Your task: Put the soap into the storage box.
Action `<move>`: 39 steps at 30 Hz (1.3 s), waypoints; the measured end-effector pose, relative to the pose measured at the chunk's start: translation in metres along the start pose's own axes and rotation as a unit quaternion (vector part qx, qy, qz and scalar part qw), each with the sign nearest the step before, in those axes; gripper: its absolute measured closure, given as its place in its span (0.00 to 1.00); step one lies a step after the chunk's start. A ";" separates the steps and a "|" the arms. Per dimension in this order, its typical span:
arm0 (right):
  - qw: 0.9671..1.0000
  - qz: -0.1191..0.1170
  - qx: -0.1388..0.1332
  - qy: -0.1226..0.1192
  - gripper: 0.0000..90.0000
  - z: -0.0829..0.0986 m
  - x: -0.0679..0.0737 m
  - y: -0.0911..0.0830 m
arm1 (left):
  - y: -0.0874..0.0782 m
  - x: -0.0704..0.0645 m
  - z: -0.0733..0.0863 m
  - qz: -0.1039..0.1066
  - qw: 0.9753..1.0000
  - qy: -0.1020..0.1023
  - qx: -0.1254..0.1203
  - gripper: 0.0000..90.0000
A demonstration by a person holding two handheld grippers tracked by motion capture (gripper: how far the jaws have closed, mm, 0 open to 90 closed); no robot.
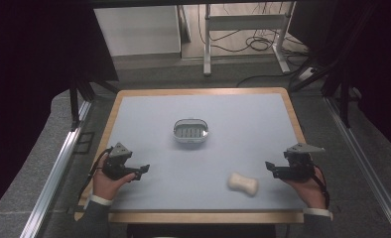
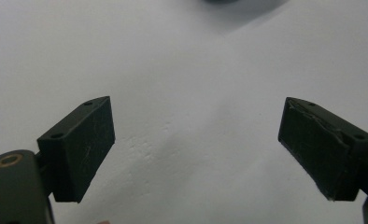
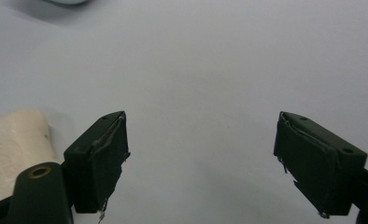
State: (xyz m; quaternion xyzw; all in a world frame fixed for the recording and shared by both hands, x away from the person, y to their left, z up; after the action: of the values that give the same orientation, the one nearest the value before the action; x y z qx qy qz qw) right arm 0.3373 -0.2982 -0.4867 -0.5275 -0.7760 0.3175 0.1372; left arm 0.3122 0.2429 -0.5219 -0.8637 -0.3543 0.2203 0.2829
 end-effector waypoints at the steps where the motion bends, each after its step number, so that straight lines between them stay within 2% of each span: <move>1: 1.000 -0.002 0.000 -0.003 0.19 -0.002 0.001 -0.001 | 0.000 0.000 0.000 0.000 1.000 -0.001 0.000 0.12; 7: 1.000 -0.017 0.003 -0.019 0.21 -0.016 0.007 -0.006 | 0.004 -0.001 0.001 0.010 1.000 0.001 0.008 0.13; 11: 0.999 -0.029 0.006 -0.031 0.21 -0.026 0.012 -0.012 | 0.003 -0.001 0.001 0.011 1.000 0.000 0.005 0.13; 12: 0.999 -0.032 0.008 -0.043 0.21 -0.033 0.015 -0.017 | 0.002 0.000 0.002 0.012 1.000 -0.002 0.002 0.13; 14: 0.998 -0.036 0.008 -0.045 0.21 -0.035 0.016 -0.018 | 0.002 0.000 0.002 0.013 1.000 -0.002 0.001 0.13; 15: 0.997 -0.053 0.012 -0.046 0.21 -0.038 0.020 -0.017 | 0.003 -0.001 0.003 0.014 1.000 -0.002 0.001 0.13; 22: 0.993 -0.074 0.040 -0.082 0.21 -0.042 0.031 -0.009 | 0.006 -0.001 0.006 0.015 1.000 -0.006 0.006 0.13; 30: 0.984 -0.100 0.067 -0.128 0.25 -0.046 0.047 -0.004 | 0.007 -0.001 0.006 0.016 1.000 -0.003 0.007 0.13; 34: 0.978 -0.114 0.082 -0.152 0.26 -0.047 0.058 0.000 | 0.007 0.000 0.006 0.016 1.000 0.001 0.007 0.13; 35: 0.978 -0.114 0.082 -0.152 0.26 -0.047 0.058 0.000 | 0.007 0.000 0.006 0.016 1.000 0.001 0.007 0.13; 36: 0.976 -0.119 0.087 -0.162 0.27 -0.047 0.060 0.002 | 0.007 0.000 0.006 0.016 1.000 0.001 0.007 0.13; 37: 0.971 -0.123 0.100 -0.178 0.28 -0.046 0.066 0.005 | 0.007 0.000 0.006 0.015 1.000 0.001 0.008 0.13; 39: 0.967 -0.132 0.113 -0.187 0.30 -0.044 0.070 0.008 | 0.007 0.001 0.006 0.015 1.000 0.002 0.008 0.13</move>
State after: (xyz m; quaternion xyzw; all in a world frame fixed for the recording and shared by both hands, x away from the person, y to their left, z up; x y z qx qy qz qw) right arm 0.3387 -0.2170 -0.4665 -0.3329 -0.8094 0.4756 0.0886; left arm 0.3125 0.2414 -0.5310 -0.8669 -0.3392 0.2253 0.2876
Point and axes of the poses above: each handheld gripper's, and its own axes: y roughly forward along the jaws, z roughly out of its underside, x roughly to its left, the point moved 1 cm from there along y, roughly forward along the jaws, and after that the axes turned 10 degrees about z, right-handed, at the moved point
